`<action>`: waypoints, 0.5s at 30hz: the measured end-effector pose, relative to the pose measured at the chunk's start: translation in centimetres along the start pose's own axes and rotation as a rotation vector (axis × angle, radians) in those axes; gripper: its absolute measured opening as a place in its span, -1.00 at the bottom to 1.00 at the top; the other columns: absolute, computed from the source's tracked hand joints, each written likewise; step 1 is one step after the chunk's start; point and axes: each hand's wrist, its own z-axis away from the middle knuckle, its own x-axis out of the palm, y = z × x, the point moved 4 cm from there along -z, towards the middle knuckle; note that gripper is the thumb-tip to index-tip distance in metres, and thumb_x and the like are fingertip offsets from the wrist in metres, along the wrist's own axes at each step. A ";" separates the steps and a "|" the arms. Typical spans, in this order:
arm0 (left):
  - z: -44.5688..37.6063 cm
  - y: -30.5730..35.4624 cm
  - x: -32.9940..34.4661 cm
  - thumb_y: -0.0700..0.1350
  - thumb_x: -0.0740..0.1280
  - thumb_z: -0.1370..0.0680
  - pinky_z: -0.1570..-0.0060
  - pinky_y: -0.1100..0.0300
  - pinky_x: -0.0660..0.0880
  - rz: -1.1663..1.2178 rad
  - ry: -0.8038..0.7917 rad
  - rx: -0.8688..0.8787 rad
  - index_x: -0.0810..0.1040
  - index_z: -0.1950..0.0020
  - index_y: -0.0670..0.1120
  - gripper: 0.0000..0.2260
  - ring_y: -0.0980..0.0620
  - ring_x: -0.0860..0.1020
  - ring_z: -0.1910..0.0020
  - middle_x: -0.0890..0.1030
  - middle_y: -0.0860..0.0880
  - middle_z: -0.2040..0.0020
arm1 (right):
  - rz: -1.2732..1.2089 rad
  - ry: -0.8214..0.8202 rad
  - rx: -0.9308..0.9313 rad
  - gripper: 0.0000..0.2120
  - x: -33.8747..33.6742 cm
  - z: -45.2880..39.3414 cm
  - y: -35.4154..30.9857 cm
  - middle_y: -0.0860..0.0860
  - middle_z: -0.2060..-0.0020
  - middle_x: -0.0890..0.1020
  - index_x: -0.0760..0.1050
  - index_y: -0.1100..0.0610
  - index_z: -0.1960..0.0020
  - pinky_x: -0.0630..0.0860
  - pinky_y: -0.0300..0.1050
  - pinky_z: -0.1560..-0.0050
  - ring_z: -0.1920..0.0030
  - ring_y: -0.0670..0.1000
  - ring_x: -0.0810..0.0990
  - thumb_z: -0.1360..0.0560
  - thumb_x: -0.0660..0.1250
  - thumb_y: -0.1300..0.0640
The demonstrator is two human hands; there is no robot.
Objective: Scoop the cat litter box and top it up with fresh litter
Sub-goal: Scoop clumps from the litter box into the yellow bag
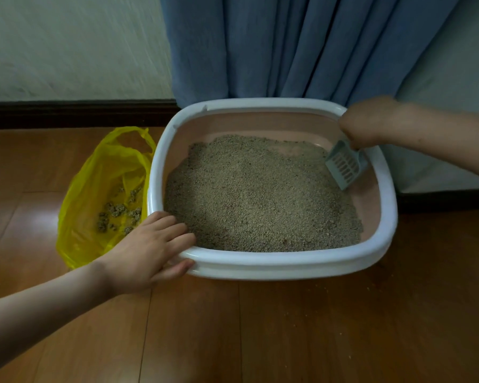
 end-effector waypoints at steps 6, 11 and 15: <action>0.0 0.0 0.0 0.15 0.07 -0.64 0.00 0.07 0.37 -0.007 0.000 0.001 0.49 0.07 -0.03 -0.66 -0.04 0.44 0.19 0.44 0.03 0.20 | -0.103 0.016 -0.138 -0.67 1.1 -0.3 -0.3 -0.03 0.48 0.45 0.42 0.08 0.43 0.25 -0.23 0.47 0.46 -0.04 0.40 -0.47 0.38 0.04; 0.0 0.0 0.0 0.15 0.08 -0.64 0.01 0.06 0.38 -0.010 -0.009 0.002 0.49 0.07 -0.04 -0.67 -0.05 0.44 0.19 0.44 0.03 0.20 | -0.119 0.010 -0.227 -0.60 0.0 0.5 -1.8 -0.04 0.55 0.32 0.32 0.09 0.48 0.19 -0.19 0.47 0.50 -0.03 0.28 -0.48 0.37 0.08; 0.1 0.0 0.0 0.15 0.08 -0.63 0.00 0.07 0.37 -0.018 -0.014 0.002 0.49 0.07 -0.04 -0.67 -0.05 0.44 0.18 0.44 0.03 0.20 | -0.036 0.081 -0.268 -0.68 -2.2 0.5 -5.9 -0.03 0.47 0.41 0.34 0.09 0.41 0.29 -0.19 0.45 0.47 -0.04 0.35 -0.47 0.37 0.16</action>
